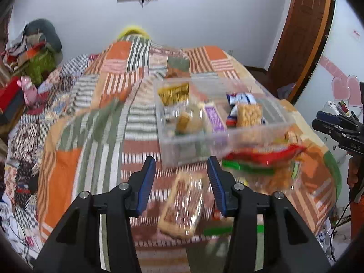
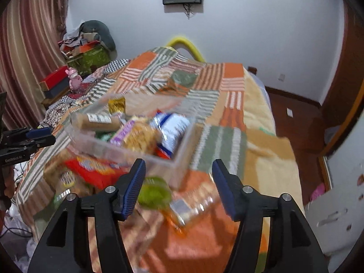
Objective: Organize snacks
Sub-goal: 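Grasp the square cracker pack with left tool while right tool grasps the long bread roll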
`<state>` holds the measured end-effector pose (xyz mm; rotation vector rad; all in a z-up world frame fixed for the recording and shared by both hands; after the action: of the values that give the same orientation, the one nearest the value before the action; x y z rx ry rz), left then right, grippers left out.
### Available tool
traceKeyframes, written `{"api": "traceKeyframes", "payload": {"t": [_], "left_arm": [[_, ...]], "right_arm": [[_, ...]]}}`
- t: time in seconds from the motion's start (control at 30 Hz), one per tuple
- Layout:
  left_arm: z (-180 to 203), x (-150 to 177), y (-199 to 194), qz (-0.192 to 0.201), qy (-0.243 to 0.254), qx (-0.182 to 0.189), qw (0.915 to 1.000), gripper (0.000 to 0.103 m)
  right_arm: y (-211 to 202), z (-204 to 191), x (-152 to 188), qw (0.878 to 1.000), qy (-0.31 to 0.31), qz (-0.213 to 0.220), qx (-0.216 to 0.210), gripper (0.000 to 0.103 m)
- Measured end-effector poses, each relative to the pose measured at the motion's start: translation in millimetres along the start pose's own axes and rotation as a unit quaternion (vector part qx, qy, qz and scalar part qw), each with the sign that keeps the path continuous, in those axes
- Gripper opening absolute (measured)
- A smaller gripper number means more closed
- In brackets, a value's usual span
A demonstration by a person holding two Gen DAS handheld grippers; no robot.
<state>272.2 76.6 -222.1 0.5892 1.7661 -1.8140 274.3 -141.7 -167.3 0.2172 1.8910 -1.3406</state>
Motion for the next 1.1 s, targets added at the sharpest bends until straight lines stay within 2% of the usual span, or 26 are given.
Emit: {"api": "traceKeyframes", "payload": {"t": [0.3, 0.43, 0.7, 0.77, 0.8, 0.87, 0.97, 1.1], "left_arm": [[5.8, 36.6, 14.3, -0.035, -0.002, 0.011, 0.9993, 0.047], [5.9, 45.7, 28.6, -0.047, 0.001, -0.001, 0.9989, 0.047], [6.4, 48.6, 46.7, -0.053, -0.007, 0.001, 0.9986, 0.047], [6.8, 49.7, 48.7, -0.053, -0.006, -0.002, 0.9986, 0.046], [6.4, 50.3, 48.8, -0.05, -0.007, -0.003, 0.9987, 0.044], [5.8, 52.1, 46.7, -0.048, -0.009, -0.003, 0.9988, 0.036], [1.5, 53.9, 41.9, -0.047, -0.018, -0.002, 0.9987, 0.035], [-2.4, 53.2, 32.0, -0.037, -0.018, -0.009, 0.9991, 0.035]], "right_arm": [[33.0, 27.4, 40.6, 0.997, 0.055, -0.053, 0.013, 0.065], [50.2, 38.8, 48.0, 0.994, 0.075, -0.079, 0.014, 0.065], [68.9, 37.5, 54.1, 0.992, 0.086, -0.097, 0.012, 0.065], [65.7, 36.4, 56.1, 0.992, 0.079, -0.093, 0.018, 0.055], [63.8, 35.7, 55.8, 0.993, 0.076, -0.092, 0.017, 0.044], [59.7, 35.8, 56.9, 0.993, 0.072, -0.087, 0.019, 0.039], [51.4, 35.8, 58.3, 0.994, 0.07, -0.077, 0.018, 0.026], [39.2, 34.5, 57.1, 0.996, 0.064, -0.062, 0.026, 0.024]]}}
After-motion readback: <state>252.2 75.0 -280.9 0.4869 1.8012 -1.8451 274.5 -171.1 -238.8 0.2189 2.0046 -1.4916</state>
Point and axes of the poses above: each gripper's, at about its wrist camera, not at the fingertips, and y roughly the way its jaws point, z to its right, x to its underside, the point moved 9 cm from there along y, roughly the way its jaws point, and after that the axes turned 5 degrees about -x, right-handed, at the moved point
